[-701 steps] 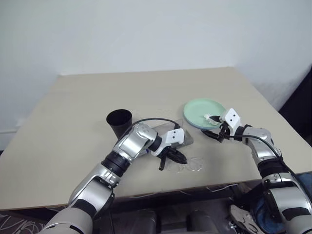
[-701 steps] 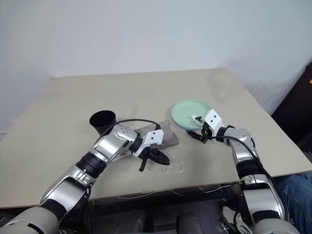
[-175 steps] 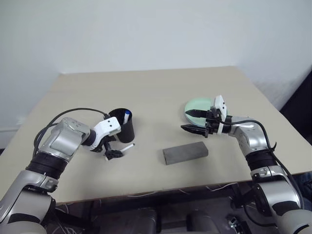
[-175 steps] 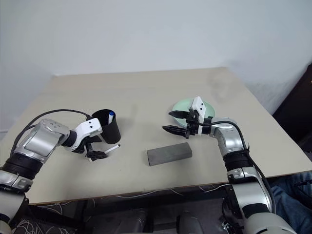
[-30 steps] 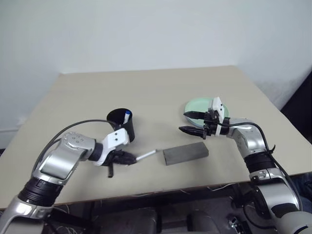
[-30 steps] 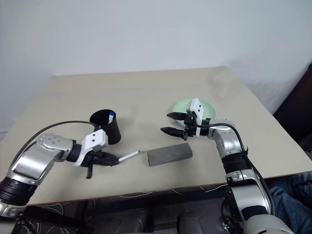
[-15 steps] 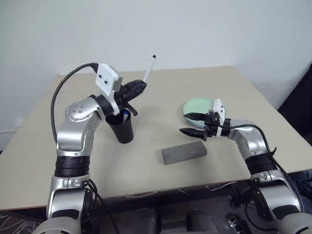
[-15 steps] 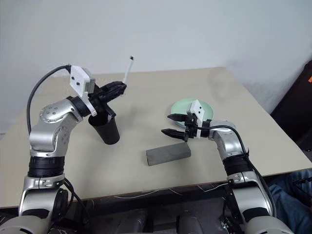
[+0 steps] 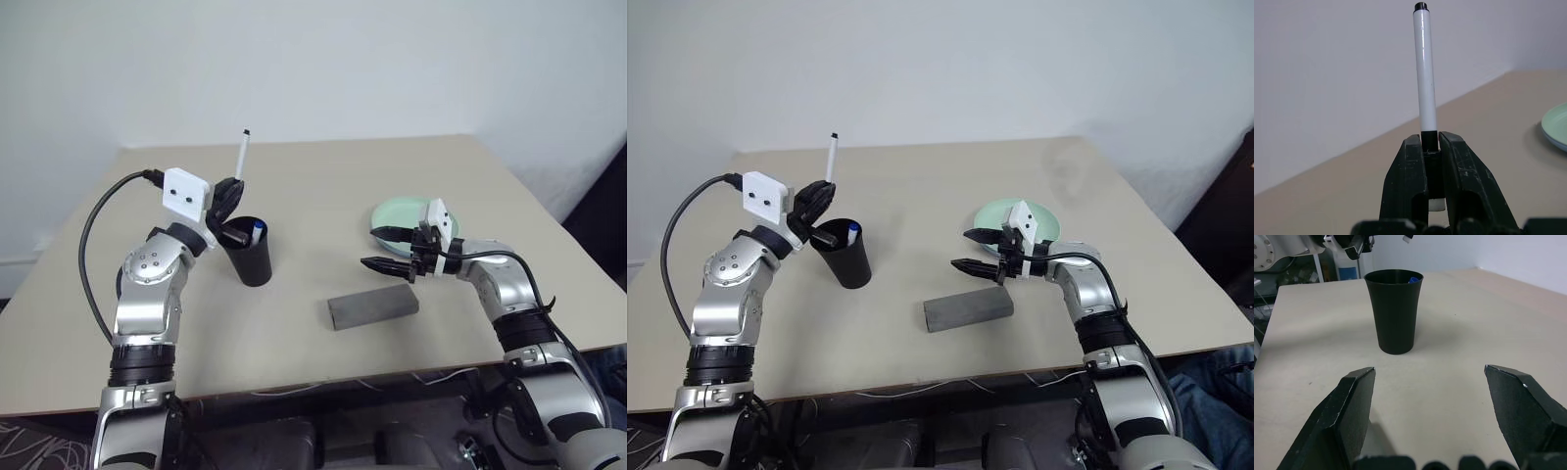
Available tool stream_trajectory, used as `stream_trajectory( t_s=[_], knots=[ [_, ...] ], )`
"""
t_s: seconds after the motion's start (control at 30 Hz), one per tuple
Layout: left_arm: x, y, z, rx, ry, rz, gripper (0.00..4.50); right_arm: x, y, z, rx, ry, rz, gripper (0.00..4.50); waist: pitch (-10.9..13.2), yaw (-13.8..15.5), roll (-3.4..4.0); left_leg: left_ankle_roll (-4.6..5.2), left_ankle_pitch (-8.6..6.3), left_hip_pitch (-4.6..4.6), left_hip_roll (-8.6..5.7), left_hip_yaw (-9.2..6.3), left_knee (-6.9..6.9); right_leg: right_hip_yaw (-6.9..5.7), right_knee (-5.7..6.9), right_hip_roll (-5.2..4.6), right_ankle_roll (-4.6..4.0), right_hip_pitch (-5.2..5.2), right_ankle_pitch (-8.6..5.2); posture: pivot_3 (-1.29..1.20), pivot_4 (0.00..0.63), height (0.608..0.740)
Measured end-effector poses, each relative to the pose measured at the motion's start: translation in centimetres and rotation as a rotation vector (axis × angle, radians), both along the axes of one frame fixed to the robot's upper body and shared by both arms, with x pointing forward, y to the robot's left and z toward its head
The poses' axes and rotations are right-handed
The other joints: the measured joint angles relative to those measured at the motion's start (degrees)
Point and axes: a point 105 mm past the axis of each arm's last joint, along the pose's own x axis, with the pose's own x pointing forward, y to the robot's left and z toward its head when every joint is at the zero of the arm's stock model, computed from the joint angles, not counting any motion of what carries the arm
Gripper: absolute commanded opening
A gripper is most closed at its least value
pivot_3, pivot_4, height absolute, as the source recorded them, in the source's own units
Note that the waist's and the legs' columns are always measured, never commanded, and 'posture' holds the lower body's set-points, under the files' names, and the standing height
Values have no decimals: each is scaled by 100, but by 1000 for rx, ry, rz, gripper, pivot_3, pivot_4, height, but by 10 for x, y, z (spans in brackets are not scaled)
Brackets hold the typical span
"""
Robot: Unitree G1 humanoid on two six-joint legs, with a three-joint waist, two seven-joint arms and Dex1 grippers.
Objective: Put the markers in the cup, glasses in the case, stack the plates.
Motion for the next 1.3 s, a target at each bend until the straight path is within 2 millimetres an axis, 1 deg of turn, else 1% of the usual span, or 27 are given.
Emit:
stream_trajectory(
  t_s=[0.13,0.43,0.67,0.83,0.97,1.03,1.07,1.1,1.13,1.17,1.3],
  knots=[
    [-4,-4,-11,-42,12,-16,37,0,0,0,0,1,3,3878,0,1,0,0,0,-1,2,0,0,-1,0,0,0,-2,5,0,0,738],
    [-4,-4,-13,-53,14,-15,37,0,1,0,0,-1,7,3878,0,1,0,0,0,-2,1,1,-1,-1,-1,2,7,-2,9,0,0,738],
    [-7,0,-24,-56,47,11,37,-1,2,1,4,-6,9,3878,0,1,0,0,0,-2,2,1,-1,-1,-1,2,7,-4,9,0,0,738],
    [-8,1,-26,-56,51,17,37,-2,4,5,72,39,21,3878,0,2,0,0,0,-2,2,0,-1,-2,-1,0,7,-8,9,0,0,738],
    [-8,1,-26,-56,50,18,37,-2,4,7,83,46,28,3878,0,0,0,-1,0,-2,2,0,-1,-1,-1,0,6,-9,9,0,0,738],
    [-8,1,-26,-57,50,17,752,-2,4,7,83,46,29,3878,0,1,0,-1,0,-2,3,0,-2,-2,-2,0,7,-10,9,0,0,738],
    [-8,1,-26,-58,50,17,965,-2,4,7,83,46,29,3878,0,1,0,-1,0,-2,2,0,-3,-2,-2,0,6,-10,9,0,0,738],
    [-8,1,-26,-60,50,15,1279,-2,4,7,83,45,30,3878,0,1,0,-1,0,-2,2,0,-3,-1,-2,0,6,-10,9,0,0,738],
    [-8,0,-26,-62,50,13,1730,-2,4,7,83,45,30,3878,0,1,0,-1,0,-2,2,1,-3,-1,-2,0,6,-10,9,0,0,738],
    [-8,0,-26,-64,50,13,2013,-2,4,7,83,44,30,3878,0,1,0,0,0,-2,2,1,-2,-2,-2,0,6,-10,9,0,0,738],
    [-8,-2,-27,-72,50,8,3377,-2,4,7,83,44,30,3878,0,0,0,0,0,-2,2,1,-3,-1,-2,0,6,-9,8,0,0,738]
  ],
)
